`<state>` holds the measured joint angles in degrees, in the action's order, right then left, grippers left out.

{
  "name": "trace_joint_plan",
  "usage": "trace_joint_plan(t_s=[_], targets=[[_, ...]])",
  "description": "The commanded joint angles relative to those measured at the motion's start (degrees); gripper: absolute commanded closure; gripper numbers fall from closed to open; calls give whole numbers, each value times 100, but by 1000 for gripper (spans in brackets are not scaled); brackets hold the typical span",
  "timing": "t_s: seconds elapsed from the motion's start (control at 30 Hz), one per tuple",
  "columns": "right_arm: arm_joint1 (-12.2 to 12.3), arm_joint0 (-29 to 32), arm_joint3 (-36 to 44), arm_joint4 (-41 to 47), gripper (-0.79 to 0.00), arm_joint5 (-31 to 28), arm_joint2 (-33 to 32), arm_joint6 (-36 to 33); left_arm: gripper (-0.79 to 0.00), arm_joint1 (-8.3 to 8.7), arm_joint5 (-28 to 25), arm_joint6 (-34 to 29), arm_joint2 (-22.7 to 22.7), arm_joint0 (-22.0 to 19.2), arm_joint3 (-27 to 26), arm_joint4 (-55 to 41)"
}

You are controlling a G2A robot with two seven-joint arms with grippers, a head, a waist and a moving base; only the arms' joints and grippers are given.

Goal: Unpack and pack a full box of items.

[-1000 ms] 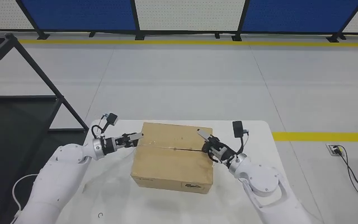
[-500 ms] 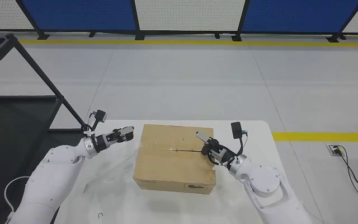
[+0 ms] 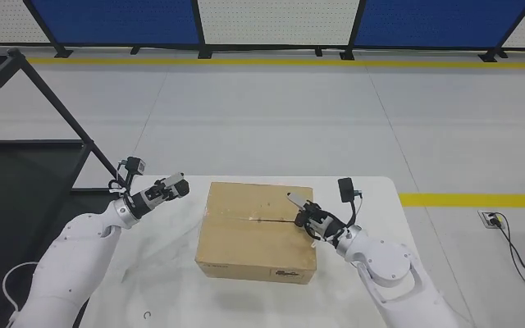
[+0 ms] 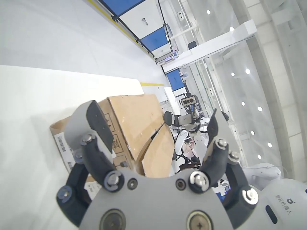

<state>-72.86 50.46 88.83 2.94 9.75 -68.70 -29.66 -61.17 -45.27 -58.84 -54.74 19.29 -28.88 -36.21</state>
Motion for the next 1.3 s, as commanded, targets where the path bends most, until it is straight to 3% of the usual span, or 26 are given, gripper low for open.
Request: trace_joint_plan(t_s=[0.0, 0.17, 0.33, 0.77, 1.27], targets=[[0, 0, 0, 0, -785, 0, 0, 0, -785, 0, 0, 0, 0, 0, 0, 0], [-1, 67, 27, 19, -785, -10, -13, 76, -785, 0, 16, 36, -4, 16, -25, -1], [16, 203, 91, 81, -785, 7, -126, 94, -785, 96, 95, 303, -181, 356, -572, 122], [17, 190, 33, 139, -785, 86, -150, 50, -785, 509, 489, 765, -1121, 1747, -2279, 3], [12, 170, 18, 140, -785, 121, -135, 72, -785, 509, 489, 765, -1121, 1747, -2279, 3]])
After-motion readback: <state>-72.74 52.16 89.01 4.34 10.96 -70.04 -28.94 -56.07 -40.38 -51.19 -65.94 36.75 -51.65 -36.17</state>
